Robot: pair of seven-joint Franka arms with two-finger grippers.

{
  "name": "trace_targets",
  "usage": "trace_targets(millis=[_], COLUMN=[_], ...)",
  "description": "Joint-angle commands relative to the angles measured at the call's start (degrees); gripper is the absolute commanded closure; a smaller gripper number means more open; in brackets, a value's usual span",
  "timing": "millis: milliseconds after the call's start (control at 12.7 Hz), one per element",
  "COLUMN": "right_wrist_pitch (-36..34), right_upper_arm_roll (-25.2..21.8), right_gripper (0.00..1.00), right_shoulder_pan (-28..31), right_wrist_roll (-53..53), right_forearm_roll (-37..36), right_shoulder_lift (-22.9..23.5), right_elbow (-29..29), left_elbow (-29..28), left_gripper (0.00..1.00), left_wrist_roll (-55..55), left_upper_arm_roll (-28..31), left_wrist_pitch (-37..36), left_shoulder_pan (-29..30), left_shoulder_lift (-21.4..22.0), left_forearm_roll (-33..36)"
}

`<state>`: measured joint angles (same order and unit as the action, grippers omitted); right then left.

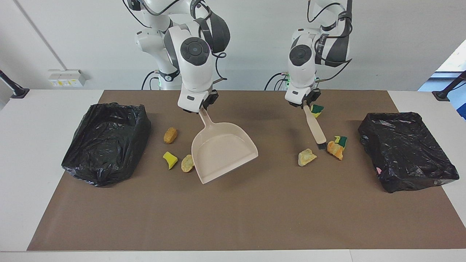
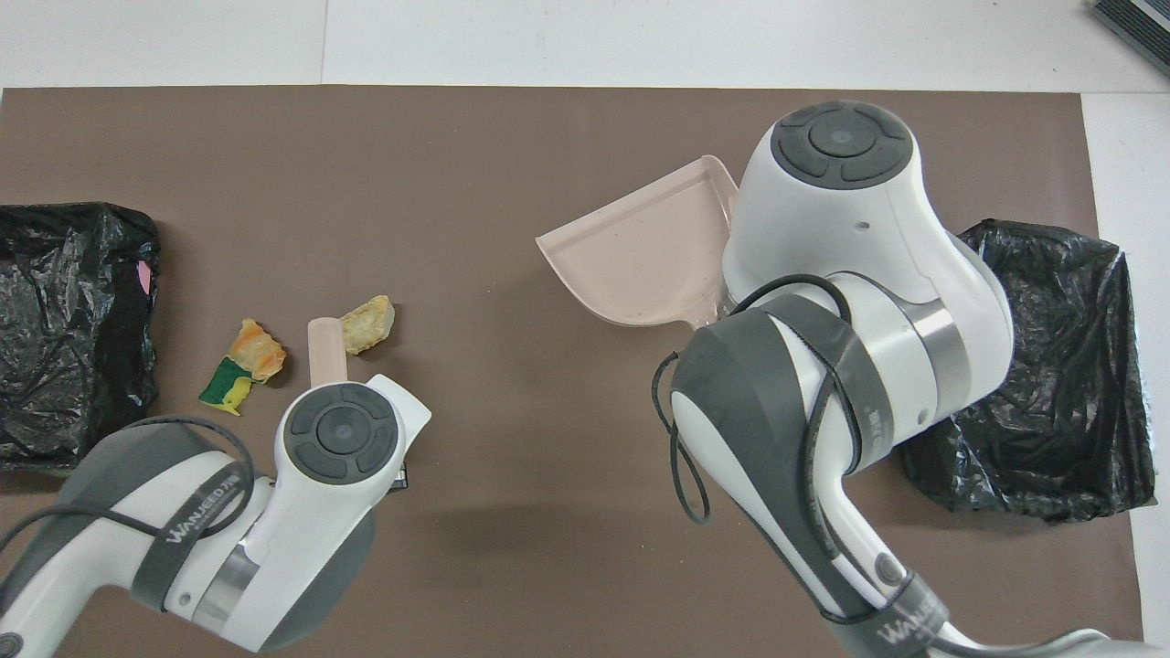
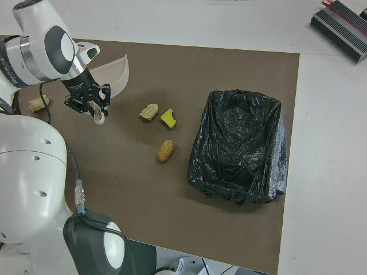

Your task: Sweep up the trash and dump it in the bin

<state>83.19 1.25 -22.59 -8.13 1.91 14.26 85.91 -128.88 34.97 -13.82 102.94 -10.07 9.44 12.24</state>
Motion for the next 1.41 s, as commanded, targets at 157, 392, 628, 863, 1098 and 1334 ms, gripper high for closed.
trace_targets(millis=[157,392,628,863,1098,1334], right_wrist_pitch=[7.4,10.0,11.5,13.5,14.7,16.8], right_upper_arm_roll=[0.4,0.4,0.5,0.7,0.8,1.1], right_gripper=[1.0,1.0,1.0,1.0,1.0,1.0], right_shoulder_pan=[2.0,1.6,-1.1,-2.2,-3.2,-4.5], right_wrist_roll=[-14.7,-21.2,-23.2,-23.3,-23.2,-23.1], right_forearm_roll=[-2.2,-3.4,-4.9,-4.8,-4.7,-4.5], right_shoulder_lift=[-4.3,-5.0,-4.2,-4.2,-4.1,-3.6], right_elbow=[8.5,11.3,12.7,14.7,16.0,17.5], left_elbow=[-0.6,-1.3,-2.3,-3.3,-4.1,-4.4], left_gripper=[1.0,1.0,1.0,1.0,1.0,1.0], left_wrist_roll=[-4.5,-9.4,-21.0,-24.8,-25.4,-25.7], left_upper_arm_roll=[10.3,12.8,13.2,14.1,14.2,14.2], left_wrist_pitch=[5.2,9.6,7.6,6.8,7.2,8.0], left_shoulder_pan=[0.7,2.9,6.7,8.1,9.7,9.6], left_shoulder_lift=[-1.4,-2.2,-2.2,-2.1,-2.7,-3.7], left_forearm_roll=[3.8,3.8,3.8,3.8,3.8,2.2])
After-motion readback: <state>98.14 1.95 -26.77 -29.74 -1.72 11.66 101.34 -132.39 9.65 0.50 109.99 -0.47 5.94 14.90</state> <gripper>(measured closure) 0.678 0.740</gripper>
